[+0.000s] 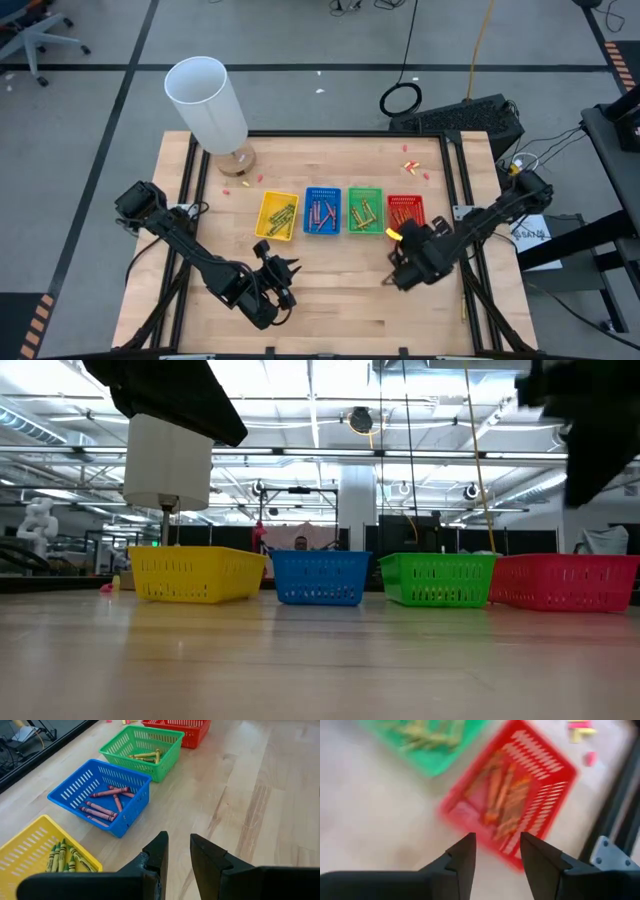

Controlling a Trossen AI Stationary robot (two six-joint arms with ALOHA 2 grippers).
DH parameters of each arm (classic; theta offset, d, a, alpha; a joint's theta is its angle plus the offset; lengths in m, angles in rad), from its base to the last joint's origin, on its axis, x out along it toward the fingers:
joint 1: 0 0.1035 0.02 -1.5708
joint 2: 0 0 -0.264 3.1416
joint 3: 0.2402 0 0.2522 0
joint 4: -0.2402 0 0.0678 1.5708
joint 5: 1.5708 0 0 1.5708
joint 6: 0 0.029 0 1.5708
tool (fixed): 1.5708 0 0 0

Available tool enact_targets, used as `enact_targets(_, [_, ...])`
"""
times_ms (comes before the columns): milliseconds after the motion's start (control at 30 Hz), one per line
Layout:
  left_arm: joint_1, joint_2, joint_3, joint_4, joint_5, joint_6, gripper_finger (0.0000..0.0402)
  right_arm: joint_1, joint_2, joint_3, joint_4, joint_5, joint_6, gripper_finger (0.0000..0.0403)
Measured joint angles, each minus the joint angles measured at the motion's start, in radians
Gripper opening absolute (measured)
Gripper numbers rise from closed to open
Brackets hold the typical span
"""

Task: Sort crayons
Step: Put the green crayon into the yellow bin

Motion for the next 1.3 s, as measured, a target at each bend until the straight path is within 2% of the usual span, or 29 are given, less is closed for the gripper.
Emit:
enact_targets(100, [-0.004, 0.000, 0.000, 0.002, 0.004, 0.000, 0.0080, 0.064, 0.000, 0.105, -0.012, -0.067, -0.119, 0.0141])
enact_targets(267, [-0.004, 0.000, 0.000, 0.011, 0.004, 0.000, 0.0080, 0.186, 0.000, 0.219, 0.044, -0.125, -0.414, 0.0141])
enact_targets(367, [-0.003, 0.000, 0.000, 0.029, 0.004, 0.000, 0.0080, 0.251, 0.000, 0.229, 0.040, -0.211, -0.547, 0.0141])
enact_targets(500, [-0.003, 0.000, 0.000, 0.043, 0.005, 0.007, 0.0080, 0.328, 0.000, 0.215, 0.060, -0.377, -0.761, 0.0141])
enact_targets(733, [-0.002, 0.000, 0.000, 0.049, 0.004, 0.008, 0.0080, 0.426, 0.000, 0.178, 0.053, -0.497, -0.989, 0.0141])
enact_targets(967, [-0.002, 0.000, 0.000, 0.049, 0.004, 0.008, 0.0080, 0.485, 0.000, 0.087, 0.091, -0.576, -0.980, 0.0141])
enact_targets(1100, [-0.002, 0.000, 0.000, 0.048, 0.004, 0.009, 0.0080, 0.495, 0.001, 0.005, 0.173, -0.586, -0.846, 0.0144])
enact_targets(1300, [0.001, 0.000, 0.000, 0.055, 0.004, 0.026, 0.0080, 0.513, 0.001, -0.090, 0.378, -0.715, -0.875, 0.0184])
